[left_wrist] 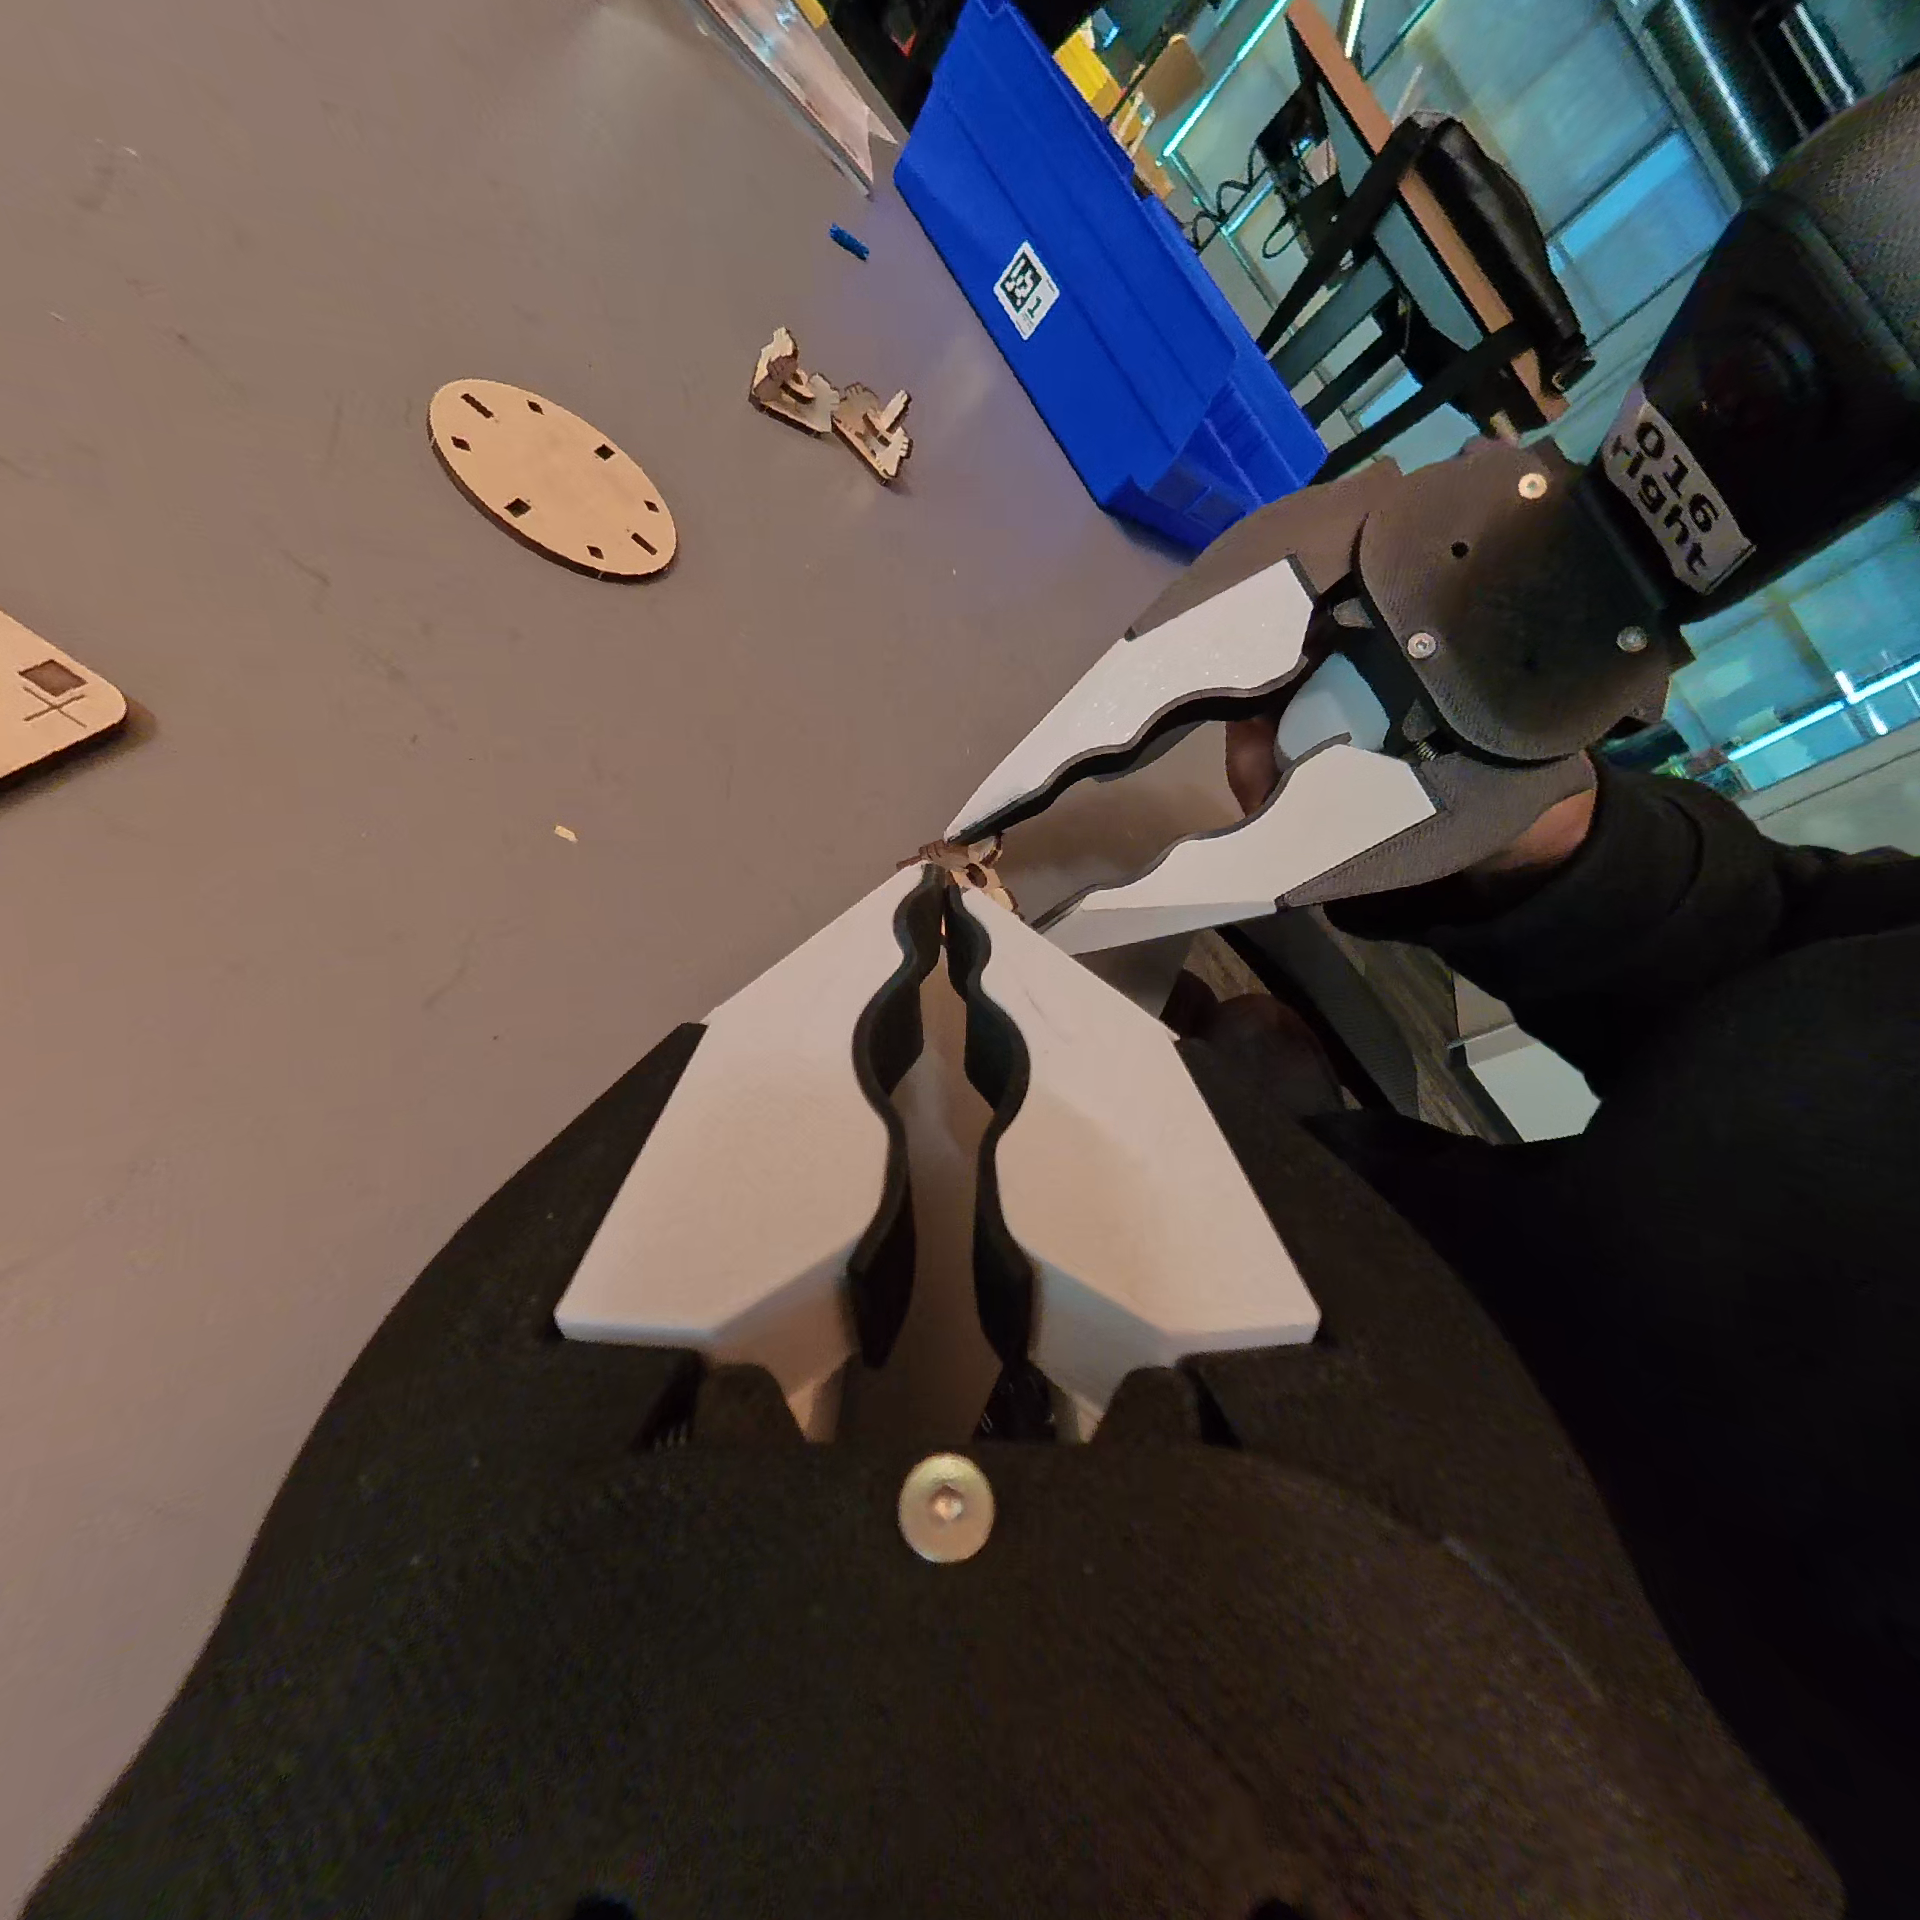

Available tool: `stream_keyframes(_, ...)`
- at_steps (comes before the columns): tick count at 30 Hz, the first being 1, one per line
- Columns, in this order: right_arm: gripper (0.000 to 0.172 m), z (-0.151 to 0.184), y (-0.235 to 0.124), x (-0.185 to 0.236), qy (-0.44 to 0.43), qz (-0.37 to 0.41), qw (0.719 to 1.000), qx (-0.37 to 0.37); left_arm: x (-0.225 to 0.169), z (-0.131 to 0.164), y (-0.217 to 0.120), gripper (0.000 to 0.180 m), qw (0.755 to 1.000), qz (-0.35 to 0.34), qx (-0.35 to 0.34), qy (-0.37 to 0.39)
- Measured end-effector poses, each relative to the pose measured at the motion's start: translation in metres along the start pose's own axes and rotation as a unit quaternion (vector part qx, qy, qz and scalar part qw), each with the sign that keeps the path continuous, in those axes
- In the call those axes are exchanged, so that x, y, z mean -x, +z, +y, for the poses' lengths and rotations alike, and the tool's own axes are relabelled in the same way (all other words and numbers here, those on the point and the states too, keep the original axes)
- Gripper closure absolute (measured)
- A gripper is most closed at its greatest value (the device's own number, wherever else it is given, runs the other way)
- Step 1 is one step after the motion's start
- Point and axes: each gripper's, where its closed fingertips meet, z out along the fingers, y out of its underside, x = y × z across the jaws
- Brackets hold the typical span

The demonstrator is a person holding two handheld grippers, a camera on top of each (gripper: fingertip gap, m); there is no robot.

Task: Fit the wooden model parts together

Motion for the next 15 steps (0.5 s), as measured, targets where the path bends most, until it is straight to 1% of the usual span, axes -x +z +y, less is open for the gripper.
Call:
stream_keyframes(9, 0.146, -0.0014, 0.0014, 0.0009, -0.03, -0.017, 0.999, 0.015, 0.0003, 0.0001, 0.0001, 0.18, 1.0, -0.001, 0.001, -0.001)
stream_keyframes(15, 0.146, -0.0025, 0.0021, 0.0006, -0.029, -0.024, 0.999, 0.01, -0.0001, -0.0003, -0.0002, 0.18, 1.0, 0.002, 0.0, -0.002)
